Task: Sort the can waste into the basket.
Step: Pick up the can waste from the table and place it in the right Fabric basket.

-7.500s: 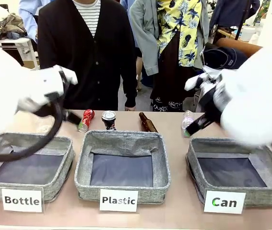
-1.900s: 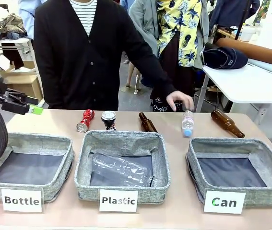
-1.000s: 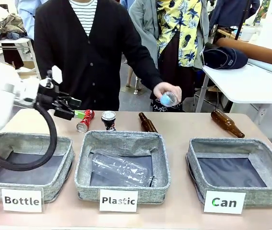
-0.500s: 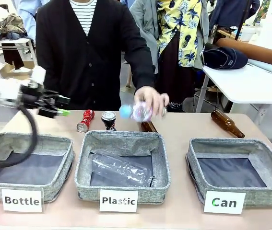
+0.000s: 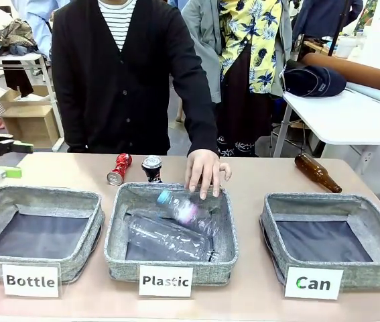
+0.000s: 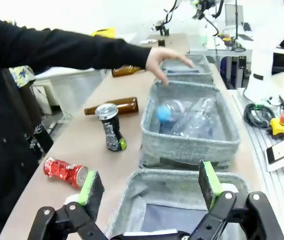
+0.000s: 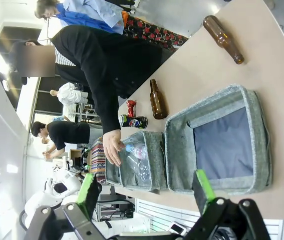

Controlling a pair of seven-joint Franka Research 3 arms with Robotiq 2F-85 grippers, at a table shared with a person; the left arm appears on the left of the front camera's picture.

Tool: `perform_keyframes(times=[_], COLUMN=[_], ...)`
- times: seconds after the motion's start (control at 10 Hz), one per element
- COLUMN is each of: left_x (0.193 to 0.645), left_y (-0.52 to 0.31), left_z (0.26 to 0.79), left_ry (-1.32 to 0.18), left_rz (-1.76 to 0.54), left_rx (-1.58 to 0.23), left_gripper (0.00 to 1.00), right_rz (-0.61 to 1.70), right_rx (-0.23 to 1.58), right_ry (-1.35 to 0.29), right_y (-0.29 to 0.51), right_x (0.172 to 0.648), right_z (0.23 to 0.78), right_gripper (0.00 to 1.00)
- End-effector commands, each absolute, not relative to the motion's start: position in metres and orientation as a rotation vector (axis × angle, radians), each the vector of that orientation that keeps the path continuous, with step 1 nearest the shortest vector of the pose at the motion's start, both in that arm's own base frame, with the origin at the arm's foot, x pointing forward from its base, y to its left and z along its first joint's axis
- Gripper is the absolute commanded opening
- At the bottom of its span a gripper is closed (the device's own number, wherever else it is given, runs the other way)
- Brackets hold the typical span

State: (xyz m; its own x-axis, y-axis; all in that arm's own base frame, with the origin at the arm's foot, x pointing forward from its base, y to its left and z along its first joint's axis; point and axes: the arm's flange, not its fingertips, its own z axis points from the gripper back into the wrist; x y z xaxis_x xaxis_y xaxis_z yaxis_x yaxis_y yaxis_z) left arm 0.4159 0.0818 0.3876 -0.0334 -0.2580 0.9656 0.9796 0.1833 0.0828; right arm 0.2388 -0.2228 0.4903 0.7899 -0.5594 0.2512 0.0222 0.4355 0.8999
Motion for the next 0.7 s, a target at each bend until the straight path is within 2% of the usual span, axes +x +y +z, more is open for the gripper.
perform_keyframes(times=[0.0,0.5,0.6], left_x=[0.44,0.546,0.562], left_y=[0.06,-0.057,-0.074], left_z=[0.389,0.389,0.385], left_ry=[-1.134,-0.908,-0.872], left_rz=[-1.28,-1.275,-1.304], left_rx=[-0.833,-0.624,-0.641], left_gripper=[1.0,1.0,1.0], right_rz=[-0.365,-0.365,-0.365], right_rx=[1.085,1.085,1.085], right_ry=[-0.606,-0.606,-0.606], right_y=[-0.224,-0.224,-0.224], right_x=[0.24,0.24,0.24], right_z=[0.492,0.492,0.492], right_gripper=[1.0,1.0,1.0])
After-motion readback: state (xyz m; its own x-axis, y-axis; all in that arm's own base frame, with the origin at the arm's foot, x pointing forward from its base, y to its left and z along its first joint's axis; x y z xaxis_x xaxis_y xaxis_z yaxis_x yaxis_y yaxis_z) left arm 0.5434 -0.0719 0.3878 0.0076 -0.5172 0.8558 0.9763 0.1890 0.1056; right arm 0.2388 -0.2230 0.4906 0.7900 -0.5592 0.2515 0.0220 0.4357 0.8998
